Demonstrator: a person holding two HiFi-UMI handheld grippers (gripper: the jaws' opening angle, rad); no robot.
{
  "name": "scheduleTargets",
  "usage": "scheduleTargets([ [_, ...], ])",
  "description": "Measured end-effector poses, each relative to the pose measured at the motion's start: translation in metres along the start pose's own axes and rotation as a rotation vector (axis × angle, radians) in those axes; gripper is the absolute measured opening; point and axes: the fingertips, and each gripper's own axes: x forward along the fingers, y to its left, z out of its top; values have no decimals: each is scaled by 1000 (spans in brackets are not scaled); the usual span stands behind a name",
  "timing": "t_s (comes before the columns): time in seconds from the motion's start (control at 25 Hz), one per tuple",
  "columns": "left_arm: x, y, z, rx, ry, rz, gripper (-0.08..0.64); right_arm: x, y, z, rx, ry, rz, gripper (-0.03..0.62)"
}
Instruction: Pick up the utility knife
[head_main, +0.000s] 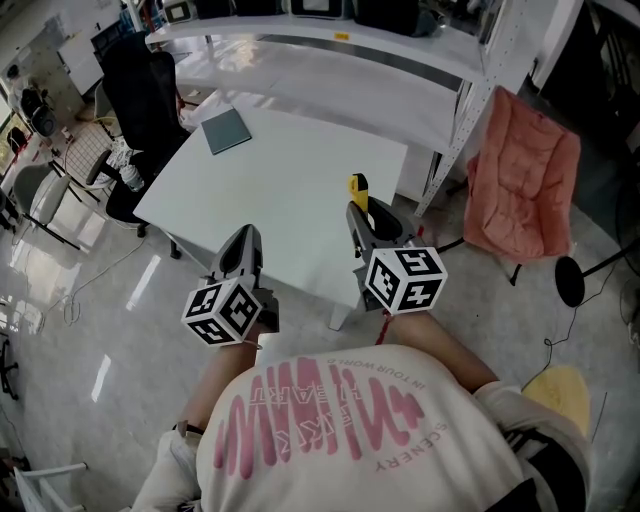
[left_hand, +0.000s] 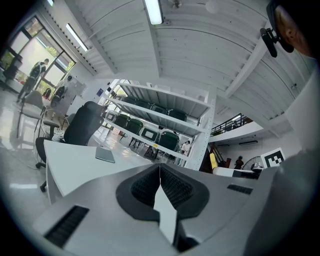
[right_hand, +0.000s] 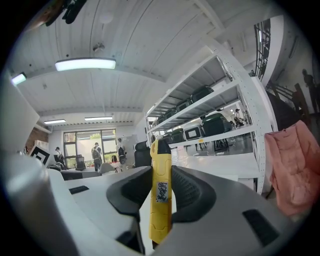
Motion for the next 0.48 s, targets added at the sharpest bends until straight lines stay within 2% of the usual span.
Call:
scheduleTargets([
  [0.48,-5,1,-1,-2,7,8,25,0,0,-3,-25,23,-4,131],
])
